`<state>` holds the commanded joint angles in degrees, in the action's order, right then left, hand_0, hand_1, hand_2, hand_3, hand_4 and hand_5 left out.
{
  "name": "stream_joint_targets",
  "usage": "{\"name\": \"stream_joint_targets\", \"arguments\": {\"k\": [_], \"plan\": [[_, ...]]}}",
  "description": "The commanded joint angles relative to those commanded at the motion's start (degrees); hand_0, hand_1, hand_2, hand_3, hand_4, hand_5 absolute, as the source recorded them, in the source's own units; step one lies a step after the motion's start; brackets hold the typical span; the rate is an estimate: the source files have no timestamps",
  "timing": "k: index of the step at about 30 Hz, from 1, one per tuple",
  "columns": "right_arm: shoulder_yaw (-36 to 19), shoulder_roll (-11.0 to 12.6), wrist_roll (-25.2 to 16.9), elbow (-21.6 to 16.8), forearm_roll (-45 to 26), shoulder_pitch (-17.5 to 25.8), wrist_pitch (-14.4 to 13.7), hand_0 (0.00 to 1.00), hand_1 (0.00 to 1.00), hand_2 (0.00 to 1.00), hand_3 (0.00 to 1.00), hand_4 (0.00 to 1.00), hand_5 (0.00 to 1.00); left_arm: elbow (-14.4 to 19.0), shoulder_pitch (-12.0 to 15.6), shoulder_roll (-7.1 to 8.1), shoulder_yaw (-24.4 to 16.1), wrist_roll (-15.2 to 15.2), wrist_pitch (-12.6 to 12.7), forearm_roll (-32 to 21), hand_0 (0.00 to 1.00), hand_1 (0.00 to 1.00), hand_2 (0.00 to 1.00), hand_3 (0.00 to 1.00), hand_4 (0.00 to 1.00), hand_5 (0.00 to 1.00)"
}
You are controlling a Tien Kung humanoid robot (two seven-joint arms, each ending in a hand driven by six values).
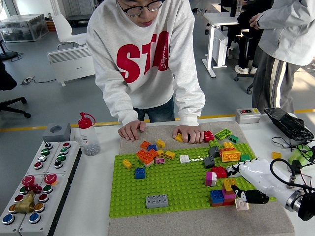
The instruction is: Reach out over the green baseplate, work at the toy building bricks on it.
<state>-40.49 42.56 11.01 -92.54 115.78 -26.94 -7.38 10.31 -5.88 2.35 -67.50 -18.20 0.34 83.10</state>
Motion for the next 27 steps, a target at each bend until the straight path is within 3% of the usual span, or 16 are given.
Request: {"name": "stream_joint_targets", "arguments": {"k": [16, 20, 22, 27], "plan": [[-2.07, -0.03, -0.45, -0.59, -0.26, 0.91, -2.08, 0.607, 0.68, 0.695, 0.725, 0.592, 0.261, 0.0, 0.21, -0.03, -0.1, -0.16, -0.01, 0.3, 0.68, 0.693, 0.676, 0.621, 0.36, 0.998], [-3.34, -0.26, -0.71, -0.56, -0.72, 1.93, -4.76, 0.607, 0.68, 0.695, 0.725, 0.592, 0.261, 0.0, 0.35, 0.0, -0.24, -0.21, -0.02, 0.52, 0.68, 0.693, 0.676, 0.621, 0.36, 0.998], [-4.46, -0.56, -0.54, -0.5, -1.15, 2.91, -6.95, 0.601, 0.672, 0.686, 0.72, 0.546, 0.246, 0.0, 0.43, 0.02, -0.28, -0.22, -0.01, 0.59, 0.68, 0.692, 0.676, 0.62, 0.36, 0.998], [-8.33, -2.05, -0.44, -0.61, -3.99, 6.1, -12.22, 0.601, 0.672, 0.686, 0.72, 0.546, 0.246, 0.0, 0.63, 0.05, -0.48, -0.23, 0.02, 0.93, 0.68, 0.692, 0.676, 0.62, 0.36, 0.998]]}}
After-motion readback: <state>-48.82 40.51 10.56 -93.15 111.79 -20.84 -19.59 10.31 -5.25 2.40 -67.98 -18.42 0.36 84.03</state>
